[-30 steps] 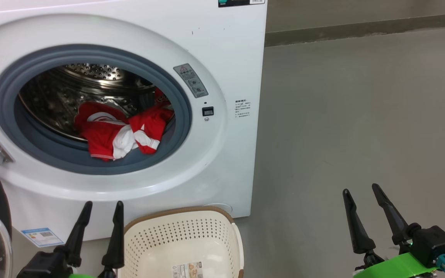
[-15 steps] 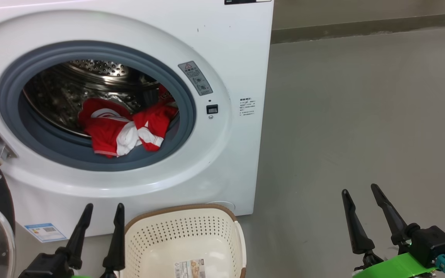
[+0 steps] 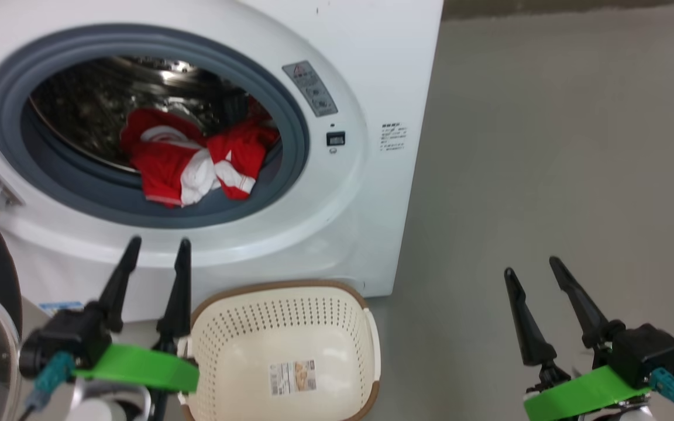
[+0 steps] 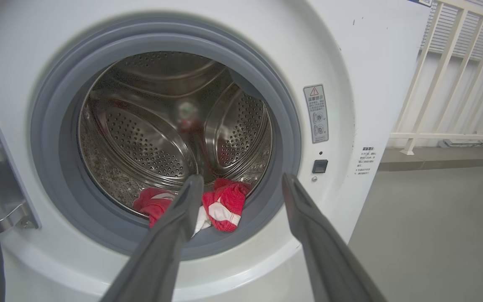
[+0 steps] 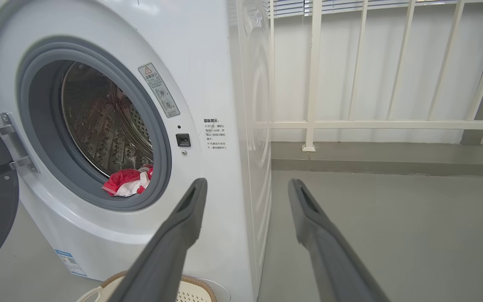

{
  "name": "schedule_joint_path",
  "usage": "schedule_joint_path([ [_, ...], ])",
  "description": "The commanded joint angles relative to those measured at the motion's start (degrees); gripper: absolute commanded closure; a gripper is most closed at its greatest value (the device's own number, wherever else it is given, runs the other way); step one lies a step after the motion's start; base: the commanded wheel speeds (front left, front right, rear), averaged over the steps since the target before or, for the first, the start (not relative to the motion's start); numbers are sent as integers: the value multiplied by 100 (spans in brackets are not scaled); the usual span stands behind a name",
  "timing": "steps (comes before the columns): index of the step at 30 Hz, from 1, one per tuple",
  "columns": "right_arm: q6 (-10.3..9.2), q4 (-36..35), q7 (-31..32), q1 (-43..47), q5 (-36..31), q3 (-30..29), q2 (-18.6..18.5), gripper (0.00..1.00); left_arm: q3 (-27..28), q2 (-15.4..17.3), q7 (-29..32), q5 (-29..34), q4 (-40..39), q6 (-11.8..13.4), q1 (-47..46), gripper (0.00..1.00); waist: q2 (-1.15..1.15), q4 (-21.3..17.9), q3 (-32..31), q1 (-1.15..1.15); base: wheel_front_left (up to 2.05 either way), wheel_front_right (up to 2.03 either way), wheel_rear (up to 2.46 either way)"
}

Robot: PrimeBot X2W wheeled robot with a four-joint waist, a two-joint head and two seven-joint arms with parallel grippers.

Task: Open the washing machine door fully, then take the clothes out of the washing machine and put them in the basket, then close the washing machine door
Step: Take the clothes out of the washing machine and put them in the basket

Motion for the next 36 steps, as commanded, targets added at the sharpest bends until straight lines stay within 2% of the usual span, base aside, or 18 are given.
schedule_joint_path([
  [1, 37, -182, -37, -255, -87, 158, -79, 0, 173, 144, -23, 74, -88, 16, -306, 0, 0, 97, 246, 0, 0, 0, 0],
  [18, 37, -454, -37, -1026, -171, 251, -233, 0, 119, 124, -268, 295, 996, 221, -2289, 0, 0, 221, 1525, 0, 0, 0, 0],
  [30, 37, -486, -37, -1270, -158, 233, -264, 0, 182, 337, -301, 370, 2294, 324, -3806, 0, 0, 71, 2174, 0, 0, 0, 0],
  [36, 37, -483, -37, -1379, -163, 287, -246, 0, 104, 474, -158, 503, 2982, 454, -4456, 0, 0, -35, 2462, 0, 0, 0, 0],
])
